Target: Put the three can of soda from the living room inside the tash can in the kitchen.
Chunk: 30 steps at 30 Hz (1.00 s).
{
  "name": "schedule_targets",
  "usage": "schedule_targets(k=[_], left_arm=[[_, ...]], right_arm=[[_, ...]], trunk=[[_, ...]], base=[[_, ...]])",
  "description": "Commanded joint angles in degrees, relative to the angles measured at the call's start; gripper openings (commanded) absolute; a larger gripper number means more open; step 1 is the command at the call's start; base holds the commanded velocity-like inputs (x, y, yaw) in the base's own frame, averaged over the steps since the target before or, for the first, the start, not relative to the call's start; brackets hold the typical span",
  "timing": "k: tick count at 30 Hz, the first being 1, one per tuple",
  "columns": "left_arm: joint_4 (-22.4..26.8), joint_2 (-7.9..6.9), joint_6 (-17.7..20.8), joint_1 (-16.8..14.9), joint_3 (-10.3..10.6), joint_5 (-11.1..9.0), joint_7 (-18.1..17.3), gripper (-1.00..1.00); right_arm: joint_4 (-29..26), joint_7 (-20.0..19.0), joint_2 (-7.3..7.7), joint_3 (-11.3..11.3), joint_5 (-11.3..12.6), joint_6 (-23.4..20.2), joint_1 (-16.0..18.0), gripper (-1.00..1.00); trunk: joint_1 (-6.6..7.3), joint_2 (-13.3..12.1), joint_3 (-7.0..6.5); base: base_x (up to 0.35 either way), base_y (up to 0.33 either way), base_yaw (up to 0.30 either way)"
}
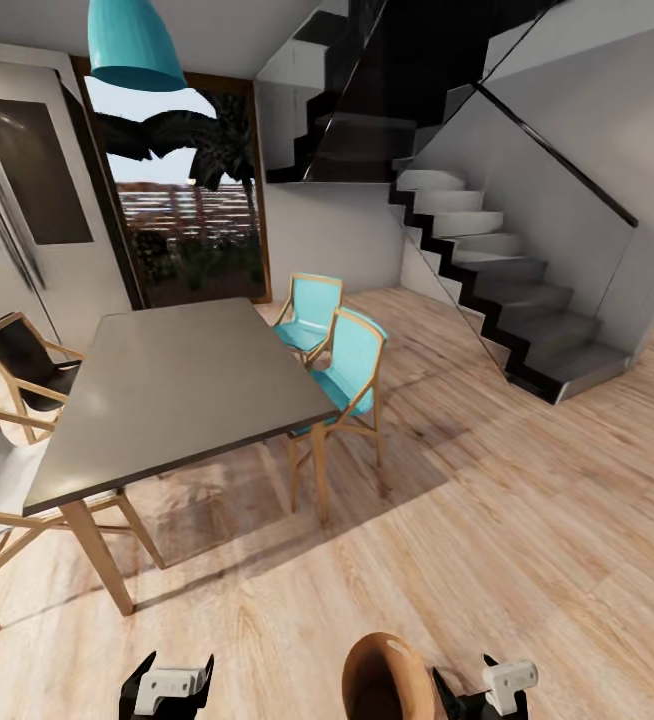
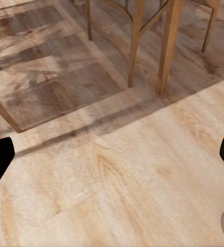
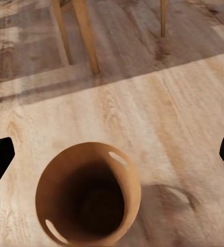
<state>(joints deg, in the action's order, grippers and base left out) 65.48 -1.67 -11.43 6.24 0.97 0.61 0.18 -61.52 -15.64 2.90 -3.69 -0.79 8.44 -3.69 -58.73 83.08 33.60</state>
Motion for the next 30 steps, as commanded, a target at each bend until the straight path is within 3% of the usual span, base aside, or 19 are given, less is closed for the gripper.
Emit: schedule_targets(k=[1,7,21,25,30], left_arm=[[0.00,0.00,0.00,0.00,0.00,0.00,0.00,1.00],[0.00,0.00,0.00,0.00,0.00,0.00,0.00,1.00],[-0.53,-0.08,0.01,0.00,-0.07,-0.16,0.00,1.00],[-0.53,-0.08,0.01,0.00,-0.08,-0.17,0.00,1.00],[-0.67,-0.09,0.05,0.00,-0.08,-0.15,0.00,1.00]], right_arm=[[0.00,0.00,0.00,0.00,0.00,0.00,0.00,1.00],[0.00,0.00,0.00,0.00,0.00,0.00,0.00,1.00],[-0.76,-0.51,0.05,0.00,0.16,-1.86,0.42,1.00],[-1.69,-0.51,-0.05,0.08,0.28,-10.69,2.13,1.00],[-1.18,0.44,-0.93,1.45,0.19,-32.20,10.96,1.00]], trunk=[[0.00,0.00,0.00],[0.00,0.00,0.00],[0.00,0.00,0.00],[0.00,0.00,0.00],[0.00,0.00,0.00]], base=[[0.000,-0.296,0.000],[0.000,-0.235,0.000],[0.000,-0.014,0.000],[0.000,0.000,0.000],[0.000,0.000,0.000]])
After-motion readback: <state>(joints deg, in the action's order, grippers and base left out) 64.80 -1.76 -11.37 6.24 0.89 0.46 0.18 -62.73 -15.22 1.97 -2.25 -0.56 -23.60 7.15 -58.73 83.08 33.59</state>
